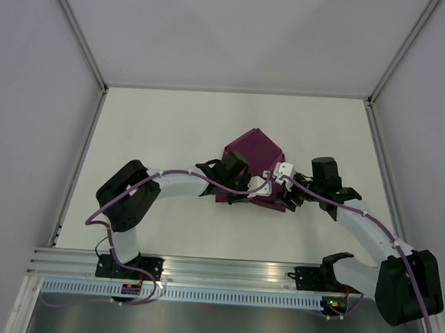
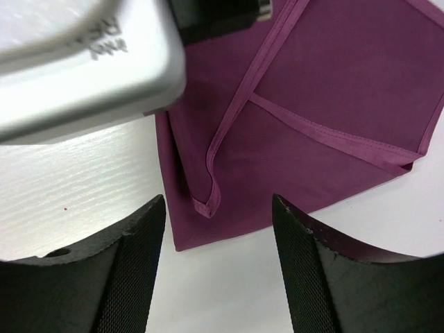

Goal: Fold the napkin, place the utensils inside, and roll it up
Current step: Roll the napkin with the utensil

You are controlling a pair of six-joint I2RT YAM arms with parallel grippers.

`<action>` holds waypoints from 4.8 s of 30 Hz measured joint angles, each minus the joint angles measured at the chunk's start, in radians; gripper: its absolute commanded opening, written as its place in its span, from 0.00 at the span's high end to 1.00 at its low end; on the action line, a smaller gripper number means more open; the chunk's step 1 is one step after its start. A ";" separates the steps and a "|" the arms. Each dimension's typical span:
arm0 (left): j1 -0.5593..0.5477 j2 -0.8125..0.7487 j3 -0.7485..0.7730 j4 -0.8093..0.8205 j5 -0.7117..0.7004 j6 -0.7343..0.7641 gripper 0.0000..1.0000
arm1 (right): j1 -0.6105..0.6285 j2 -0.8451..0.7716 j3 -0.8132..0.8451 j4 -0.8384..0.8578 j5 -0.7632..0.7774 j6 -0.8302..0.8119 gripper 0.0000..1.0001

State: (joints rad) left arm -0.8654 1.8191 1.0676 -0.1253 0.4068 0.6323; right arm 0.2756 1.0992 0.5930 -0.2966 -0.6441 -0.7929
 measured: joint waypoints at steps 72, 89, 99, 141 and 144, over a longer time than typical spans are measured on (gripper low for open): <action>0.288 -0.110 -0.038 0.189 -0.038 -0.419 0.54 | 0.507 0.204 -0.178 0.443 0.509 -0.068 0.45; 0.299 -0.103 -0.037 0.188 -0.040 -0.419 0.55 | 0.527 0.330 -0.113 0.498 0.537 -0.105 0.65; 0.301 -0.103 -0.037 0.192 -0.043 -0.426 0.61 | 0.511 0.402 0.003 0.352 0.505 -0.093 0.91; -0.167 -0.443 -0.465 0.619 -0.395 0.043 0.56 | 0.092 1.092 0.887 -0.871 -0.169 -0.146 1.00; -0.209 -0.380 -0.466 0.598 -0.405 0.094 0.55 | 0.086 1.101 0.891 -0.889 -0.170 -0.146 1.00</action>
State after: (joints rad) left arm -1.0740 1.4391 0.6018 0.4725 0.0021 0.7265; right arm 0.3618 2.1998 1.4837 -1.1858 -0.8143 -0.9394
